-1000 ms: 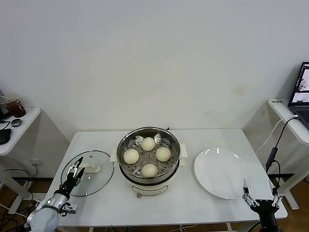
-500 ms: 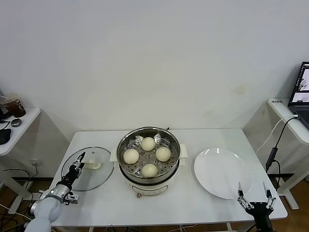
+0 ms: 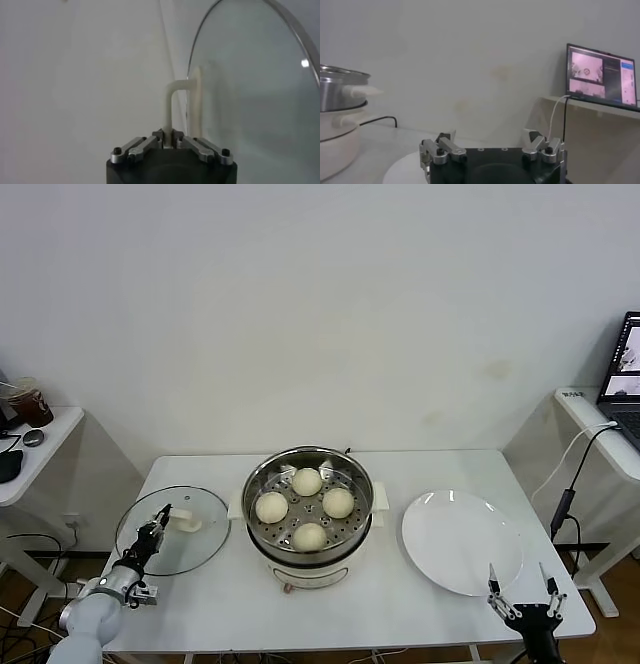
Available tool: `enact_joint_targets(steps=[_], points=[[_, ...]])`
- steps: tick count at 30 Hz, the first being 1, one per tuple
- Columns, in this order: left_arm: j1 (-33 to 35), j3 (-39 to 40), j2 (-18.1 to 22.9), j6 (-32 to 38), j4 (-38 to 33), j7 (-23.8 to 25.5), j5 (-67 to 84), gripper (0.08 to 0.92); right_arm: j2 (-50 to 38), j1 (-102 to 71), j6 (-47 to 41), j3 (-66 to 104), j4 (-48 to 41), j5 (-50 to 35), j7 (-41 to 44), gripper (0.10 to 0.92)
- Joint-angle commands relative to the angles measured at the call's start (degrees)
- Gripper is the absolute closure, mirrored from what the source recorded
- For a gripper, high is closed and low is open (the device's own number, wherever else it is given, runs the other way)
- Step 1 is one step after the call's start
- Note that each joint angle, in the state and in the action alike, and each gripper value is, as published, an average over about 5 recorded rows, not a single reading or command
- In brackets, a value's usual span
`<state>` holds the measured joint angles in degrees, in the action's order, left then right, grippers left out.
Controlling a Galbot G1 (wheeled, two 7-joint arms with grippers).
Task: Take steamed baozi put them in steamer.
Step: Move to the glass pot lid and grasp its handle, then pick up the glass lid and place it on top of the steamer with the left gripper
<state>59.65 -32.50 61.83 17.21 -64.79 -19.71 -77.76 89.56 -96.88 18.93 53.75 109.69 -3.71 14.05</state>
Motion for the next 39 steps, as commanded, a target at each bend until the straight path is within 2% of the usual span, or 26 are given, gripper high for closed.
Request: enact_joint_targets(steps=[1, 7, 11, 15, 19, 23, 29, 33, 39], points=[[10.19, -2.29, -0.56, -5.08, -16.18, 0.22, 6.44, 0.849, -0.12, -0.08, -0.03, -0.36, 0.10, 0.18, 0.07, 0.203], [25.11, -5.63, -2.28, -20.11, -37.49, 5.76, 16.20, 0.849, -0.70, -0.06, 0.11, -1.09, -0.18, 0.22, 0.13, 0.203], [31.14, -8.35, -3.21, -28.53, -49.14, 12.47, 21.23, 0.849, -1.10, 0.05, 0.26, -1.73, -0.58, 0.25, 0.16, 0.203], [33.61, -8.82, -4.83, -35.67, -59.59, 17.85, 25.63, 0.849, -1.45, 0.12, 0.55, -2.46, -1.17, 0.57, 0.15, 0.203], [31.97, -5.44, -6.68, -41.90, -67.19, 20.38, 28.92, 0.849, -1.57, 0.38, 0.98, -3.40, -2.06, 1.43, 0.04, 0.203], [27.65, 2.09, -8.96, -46.73, -68.85, 21.19, 28.99, 0.849, -1.28, 0.98, 1.17, -4.56, -3.17, 3.51, -0.39, 0.203], [15.92, 17.87, -11.01, -51.51, -65.32, 21.80, 26.97, 0.849, -0.34, 2.58, 1.29, -6.21, -5.60, 7.81, -1.76, 0.203], [7.48, 26.90, -8.35, -53.79, -61.45, 24.97, 21.39, 0.849, 0.59, 4.08, 1.65, -7.06, -7.58, 10.78, -3.21, 0.203], [-1.39, 35.85, -0.76, -56.13, -55.43, 31.55, 10.37, 0.849, 0.87, 5.02, 2.09, -7.56, -8.99, 12.60, -5.20, 0.203]])
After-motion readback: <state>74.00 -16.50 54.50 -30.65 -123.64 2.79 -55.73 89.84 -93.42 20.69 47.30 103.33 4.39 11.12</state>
